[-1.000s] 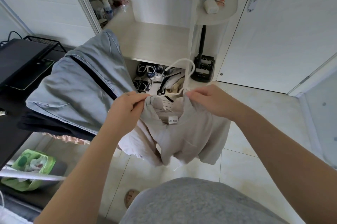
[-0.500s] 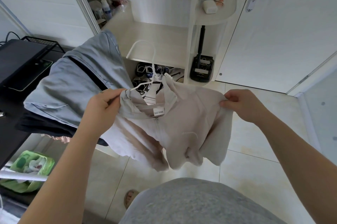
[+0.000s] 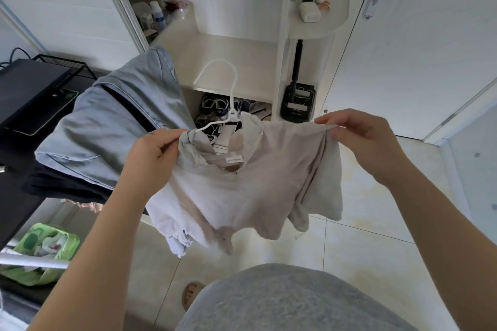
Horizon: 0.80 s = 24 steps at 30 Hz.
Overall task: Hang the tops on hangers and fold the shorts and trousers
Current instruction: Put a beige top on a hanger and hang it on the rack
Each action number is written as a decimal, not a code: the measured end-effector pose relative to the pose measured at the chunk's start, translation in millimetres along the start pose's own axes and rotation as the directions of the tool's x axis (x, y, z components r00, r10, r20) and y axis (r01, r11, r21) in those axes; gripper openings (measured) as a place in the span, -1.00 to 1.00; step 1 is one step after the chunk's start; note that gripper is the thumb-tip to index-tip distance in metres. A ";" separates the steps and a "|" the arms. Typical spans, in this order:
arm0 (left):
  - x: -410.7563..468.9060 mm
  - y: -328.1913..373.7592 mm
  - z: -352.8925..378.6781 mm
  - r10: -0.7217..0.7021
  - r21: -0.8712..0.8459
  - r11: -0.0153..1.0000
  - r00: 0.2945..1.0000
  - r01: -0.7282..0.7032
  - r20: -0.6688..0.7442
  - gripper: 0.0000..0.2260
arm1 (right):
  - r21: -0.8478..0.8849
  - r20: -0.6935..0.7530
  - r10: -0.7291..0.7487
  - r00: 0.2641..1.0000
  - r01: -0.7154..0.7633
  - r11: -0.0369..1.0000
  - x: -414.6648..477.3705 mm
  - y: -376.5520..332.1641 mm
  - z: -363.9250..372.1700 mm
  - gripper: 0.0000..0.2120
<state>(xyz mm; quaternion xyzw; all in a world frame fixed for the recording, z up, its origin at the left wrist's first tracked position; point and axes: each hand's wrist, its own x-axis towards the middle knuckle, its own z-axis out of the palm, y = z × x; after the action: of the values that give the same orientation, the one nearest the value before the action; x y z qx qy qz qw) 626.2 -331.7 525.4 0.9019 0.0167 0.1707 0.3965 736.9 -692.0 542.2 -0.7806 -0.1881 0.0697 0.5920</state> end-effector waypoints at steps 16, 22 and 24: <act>13.6 37.5 26.0 -0.017 -0.018 1.000 0.999 0.018 0.041 -0.78 | -0.339 0.192 -0.033 0.981 0.098 0.936 -10.1 -4.7 28.8 -0.73; 24.8 56.9 36.5 0.111 0.094 0.988 0.990 -0.119 0.090 -0.85 | -0.263 0.154 -0.007 0.988 0.048 0.963 -16.0 -2.7 36.4 -0.78; 27.7 57.9 37.5 0.108 0.089 0.989 0.990 -0.115 0.086 -0.86 | -0.277 0.143 0.003 0.990 0.037 0.960 -14.9 0.9 32.4 -0.75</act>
<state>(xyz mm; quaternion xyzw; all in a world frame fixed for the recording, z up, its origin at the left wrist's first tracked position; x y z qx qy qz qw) 658.2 -393.4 551.8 0.9252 -0.0419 0.1548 0.3440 712.7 -668.7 530.2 -0.8477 -0.2442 0.0926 0.4617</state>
